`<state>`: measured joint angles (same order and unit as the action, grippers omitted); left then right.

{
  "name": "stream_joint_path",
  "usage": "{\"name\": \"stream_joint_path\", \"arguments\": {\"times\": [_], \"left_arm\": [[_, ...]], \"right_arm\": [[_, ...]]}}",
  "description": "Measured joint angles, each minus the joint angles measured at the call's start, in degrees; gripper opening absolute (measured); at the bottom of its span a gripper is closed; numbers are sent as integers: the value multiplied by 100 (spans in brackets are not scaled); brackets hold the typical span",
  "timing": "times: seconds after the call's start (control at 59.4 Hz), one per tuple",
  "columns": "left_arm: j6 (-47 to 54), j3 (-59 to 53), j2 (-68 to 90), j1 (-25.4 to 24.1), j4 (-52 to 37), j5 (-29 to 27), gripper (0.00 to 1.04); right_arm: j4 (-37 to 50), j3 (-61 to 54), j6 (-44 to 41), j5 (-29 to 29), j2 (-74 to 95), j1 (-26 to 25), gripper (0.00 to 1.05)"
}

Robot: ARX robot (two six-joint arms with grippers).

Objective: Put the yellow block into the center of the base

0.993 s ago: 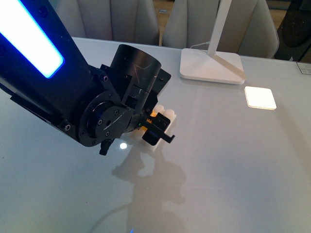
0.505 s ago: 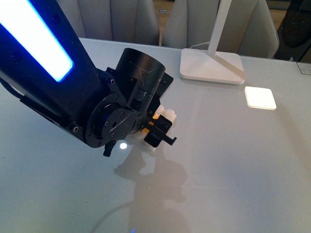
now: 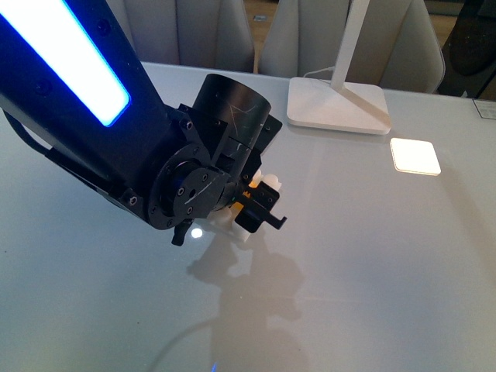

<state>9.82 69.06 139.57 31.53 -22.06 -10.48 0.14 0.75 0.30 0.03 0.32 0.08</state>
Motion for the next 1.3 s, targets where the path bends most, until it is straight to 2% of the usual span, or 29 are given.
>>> {"name": "stream_joint_path", "arguments": {"times": [0.454, 1.295], "left_arm": [[232, 28, 15, -140, 2, 258, 63], [450, 59, 175, -302, 35, 350, 63]], "right_arm": [[0, 0, 0, 0, 0, 0, 96], [0, 0, 0, 0, 0, 0, 96]]}}
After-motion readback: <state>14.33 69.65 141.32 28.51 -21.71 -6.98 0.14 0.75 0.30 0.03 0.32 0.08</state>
